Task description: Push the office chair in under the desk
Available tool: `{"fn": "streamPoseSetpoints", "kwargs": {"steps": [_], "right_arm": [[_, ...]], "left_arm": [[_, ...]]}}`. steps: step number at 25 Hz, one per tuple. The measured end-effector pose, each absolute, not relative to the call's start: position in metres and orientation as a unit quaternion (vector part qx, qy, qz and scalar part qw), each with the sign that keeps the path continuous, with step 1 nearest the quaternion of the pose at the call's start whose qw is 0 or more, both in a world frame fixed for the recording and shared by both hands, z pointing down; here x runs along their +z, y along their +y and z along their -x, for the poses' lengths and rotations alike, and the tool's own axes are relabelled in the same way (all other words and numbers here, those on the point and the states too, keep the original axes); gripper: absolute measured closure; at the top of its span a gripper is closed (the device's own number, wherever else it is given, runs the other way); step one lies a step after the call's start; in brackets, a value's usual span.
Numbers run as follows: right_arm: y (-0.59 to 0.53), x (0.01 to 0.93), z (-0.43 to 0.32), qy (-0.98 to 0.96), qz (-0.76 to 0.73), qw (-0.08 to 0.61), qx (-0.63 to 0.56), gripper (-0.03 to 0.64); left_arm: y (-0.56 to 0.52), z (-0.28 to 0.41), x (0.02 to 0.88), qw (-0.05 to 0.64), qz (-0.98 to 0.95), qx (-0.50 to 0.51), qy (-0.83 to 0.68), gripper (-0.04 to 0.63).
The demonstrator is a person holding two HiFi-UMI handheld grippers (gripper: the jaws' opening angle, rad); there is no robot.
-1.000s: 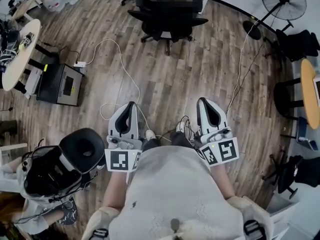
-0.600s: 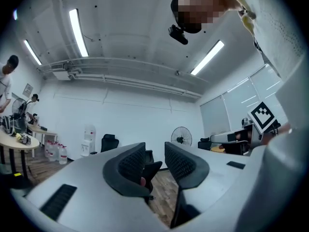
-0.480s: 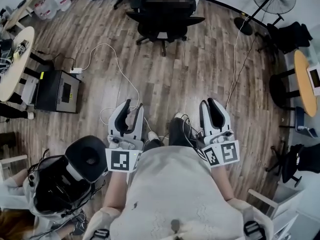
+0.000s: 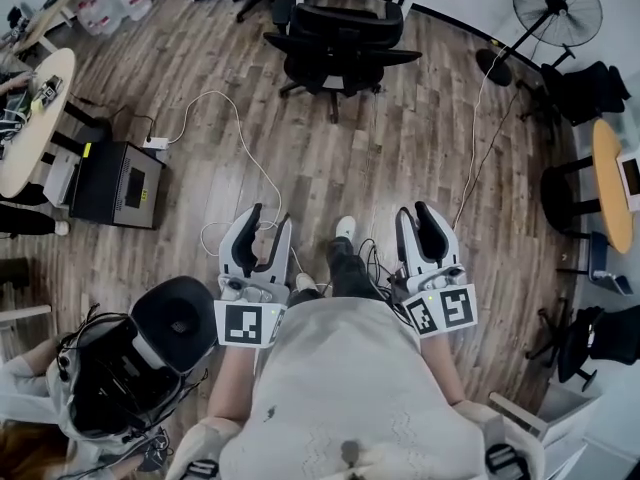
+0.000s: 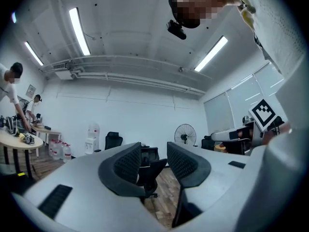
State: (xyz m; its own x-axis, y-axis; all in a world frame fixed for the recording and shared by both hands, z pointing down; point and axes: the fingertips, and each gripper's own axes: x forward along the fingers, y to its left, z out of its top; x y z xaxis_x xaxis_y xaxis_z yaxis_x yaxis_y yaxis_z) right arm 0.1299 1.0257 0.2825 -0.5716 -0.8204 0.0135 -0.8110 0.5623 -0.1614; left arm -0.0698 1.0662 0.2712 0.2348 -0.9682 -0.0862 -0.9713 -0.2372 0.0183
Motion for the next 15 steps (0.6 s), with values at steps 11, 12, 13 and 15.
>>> {"fn": "streamPoseSetpoints", "kwargs": {"steps": [11,12,13,15], "right_arm": [[0.914,0.295,-0.125,0.889,0.448,0.026,-0.090,0.492],[0.903,0.296,-0.125,0.890,0.446,0.024,-0.091,0.492],[0.893,0.297,-0.124,0.891,0.445,0.024,-0.092,0.492],[0.872,0.298,-0.125,0.891,0.443,0.023,-0.091,0.489]], "left_arm": [[0.965,0.067,0.285,-0.004,0.780,0.025,0.625,0.431],[0.955,0.067,0.286,-0.004,0.780,0.022,0.625,0.431],[0.945,0.066,0.288,-0.003,0.780,0.018,0.625,0.433],[0.924,0.065,0.289,0.006,0.781,0.009,0.625,0.431]]}}
